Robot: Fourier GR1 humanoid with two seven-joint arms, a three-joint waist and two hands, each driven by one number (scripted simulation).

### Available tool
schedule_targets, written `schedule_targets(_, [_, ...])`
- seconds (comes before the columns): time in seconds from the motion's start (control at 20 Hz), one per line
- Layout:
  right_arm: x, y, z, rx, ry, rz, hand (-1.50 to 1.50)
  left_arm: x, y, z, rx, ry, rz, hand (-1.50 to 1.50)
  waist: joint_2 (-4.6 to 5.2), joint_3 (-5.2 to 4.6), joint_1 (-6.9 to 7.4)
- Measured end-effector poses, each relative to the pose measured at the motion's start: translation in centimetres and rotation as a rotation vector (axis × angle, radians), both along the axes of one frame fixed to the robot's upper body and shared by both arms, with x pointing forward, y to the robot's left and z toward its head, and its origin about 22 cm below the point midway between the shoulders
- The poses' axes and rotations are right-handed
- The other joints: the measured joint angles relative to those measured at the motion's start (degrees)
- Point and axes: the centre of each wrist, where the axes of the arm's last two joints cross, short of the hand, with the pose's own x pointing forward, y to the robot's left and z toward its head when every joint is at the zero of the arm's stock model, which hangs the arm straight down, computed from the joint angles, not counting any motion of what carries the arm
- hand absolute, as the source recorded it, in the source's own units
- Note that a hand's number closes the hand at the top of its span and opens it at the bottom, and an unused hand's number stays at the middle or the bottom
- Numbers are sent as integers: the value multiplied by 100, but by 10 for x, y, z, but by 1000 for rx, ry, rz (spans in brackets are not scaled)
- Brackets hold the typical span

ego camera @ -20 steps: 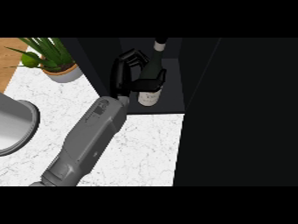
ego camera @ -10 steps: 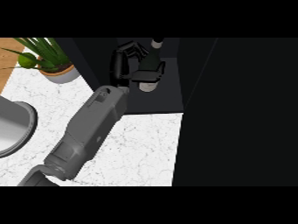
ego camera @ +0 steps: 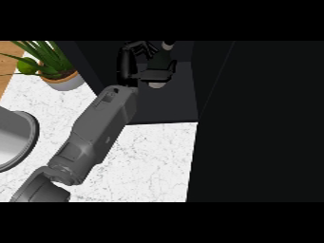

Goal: Pick up the wine, place it into the cabinet and close the cabinet

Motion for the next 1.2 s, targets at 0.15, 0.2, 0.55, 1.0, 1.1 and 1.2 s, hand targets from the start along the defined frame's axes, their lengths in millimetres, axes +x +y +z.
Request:
schedule_targets(0.15, [1,2,0,5,-4,7,-150,3,0,3,-38,28,10,150,7,3,-32])
schedule_targets(0.2, [1,1,1,2,-9,2,-150,3,-1,3,-61,37,12,150,10,3,-31])
schedule_targets(0.55, [1,6,1,12,-8,27,-150,4,3,1,-150,67,5,150,26,9,-87])
schedule_targets(1.0, [1,8,1,10,-9,32,-150,2,6,-8,-141,72,27,150,44,13,-134])
schedule_targets(1.1, [3,7,1,13,-12,29,-150,2,7,-8,-123,72,28,-150,46,14,-130])
schedule_targets(1.2, [3,8,2,11,-15,29,-150,1,8,-12,-104,74,30,-150,43,20,-144])
